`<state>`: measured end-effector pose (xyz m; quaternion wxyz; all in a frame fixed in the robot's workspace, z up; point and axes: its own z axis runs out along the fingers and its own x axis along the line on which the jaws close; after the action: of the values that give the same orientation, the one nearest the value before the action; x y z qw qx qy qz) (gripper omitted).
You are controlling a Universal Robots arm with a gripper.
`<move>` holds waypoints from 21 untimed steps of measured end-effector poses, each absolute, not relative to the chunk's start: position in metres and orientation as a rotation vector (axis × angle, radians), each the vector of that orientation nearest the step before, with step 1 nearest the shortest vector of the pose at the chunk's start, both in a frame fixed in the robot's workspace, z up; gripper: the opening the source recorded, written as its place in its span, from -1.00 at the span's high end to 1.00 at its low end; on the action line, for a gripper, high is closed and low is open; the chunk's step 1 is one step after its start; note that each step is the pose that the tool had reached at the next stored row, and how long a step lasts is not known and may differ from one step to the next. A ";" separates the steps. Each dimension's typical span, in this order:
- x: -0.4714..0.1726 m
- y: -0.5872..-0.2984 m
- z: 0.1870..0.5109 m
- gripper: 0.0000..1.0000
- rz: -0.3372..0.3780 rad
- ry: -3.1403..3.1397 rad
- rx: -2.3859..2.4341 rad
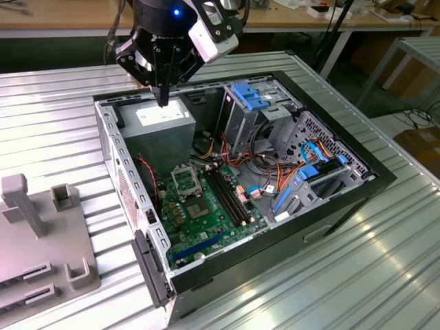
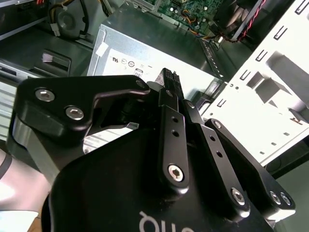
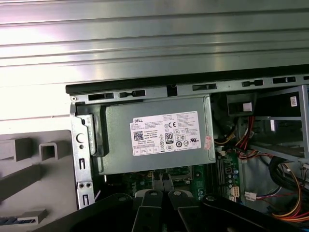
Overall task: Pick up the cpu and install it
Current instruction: 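Reach for the cpu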
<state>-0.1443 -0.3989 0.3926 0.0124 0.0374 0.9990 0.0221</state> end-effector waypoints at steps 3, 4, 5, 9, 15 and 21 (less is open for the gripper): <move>-0.145 -0.399 0.392 0.79 0.069 3.114 0.117; -0.145 -0.399 0.392 0.79 0.069 3.114 0.117; -0.145 -0.399 0.392 0.79 0.069 3.114 0.117; -0.146 -0.399 0.392 0.79 0.069 3.114 0.117; -0.147 -0.399 0.392 0.79 0.069 3.114 0.117; -0.150 -0.399 0.392 0.79 0.069 3.114 0.117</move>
<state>-0.1497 -0.3989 0.3920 0.0124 0.0374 0.9990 0.0221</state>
